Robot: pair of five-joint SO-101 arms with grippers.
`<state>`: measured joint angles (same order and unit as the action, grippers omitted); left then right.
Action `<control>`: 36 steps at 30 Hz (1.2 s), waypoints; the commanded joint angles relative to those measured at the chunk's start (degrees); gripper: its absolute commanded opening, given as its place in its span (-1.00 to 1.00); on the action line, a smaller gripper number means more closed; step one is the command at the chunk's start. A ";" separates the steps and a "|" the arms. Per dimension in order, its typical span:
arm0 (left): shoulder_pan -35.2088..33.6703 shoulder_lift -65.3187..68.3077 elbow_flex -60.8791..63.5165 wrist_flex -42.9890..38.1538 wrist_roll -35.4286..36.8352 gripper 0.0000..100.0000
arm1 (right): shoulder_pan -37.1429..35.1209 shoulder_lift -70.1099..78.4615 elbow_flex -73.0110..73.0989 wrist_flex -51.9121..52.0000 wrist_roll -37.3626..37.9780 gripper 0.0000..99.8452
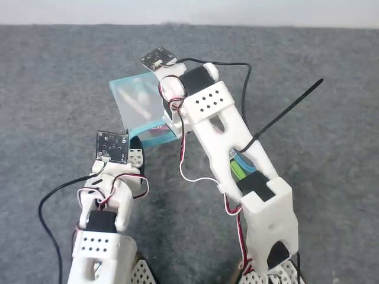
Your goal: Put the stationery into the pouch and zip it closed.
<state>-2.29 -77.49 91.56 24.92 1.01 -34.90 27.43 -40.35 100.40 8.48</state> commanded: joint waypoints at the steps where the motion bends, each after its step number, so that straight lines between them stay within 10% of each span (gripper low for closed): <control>1: 0.53 0.62 -1.10 -1.49 -0.44 -0.98 | -1.19 -7.34 -3.34 1.63 0.88 -0.77; 17: 0.53 0.62 -1.19 -1.41 -0.44 -0.98 | -0.13 -29.67 11.87 -2.68 6.15 -0.72; 28: 7.47 0.44 -12.35 18.99 -6.68 -0.98 | 6.73 -63.16 80.88 -51.30 5.98 -0.72; 36: -9.41 -10.02 -11.82 17.32 0.35 -0.98 | 5.23 -73.63 102.24 -66.33 5.98 -0.72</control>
<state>-5.01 -81.19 78.81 47.96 -2.86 -28.66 -42.37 57.93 37.45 13.23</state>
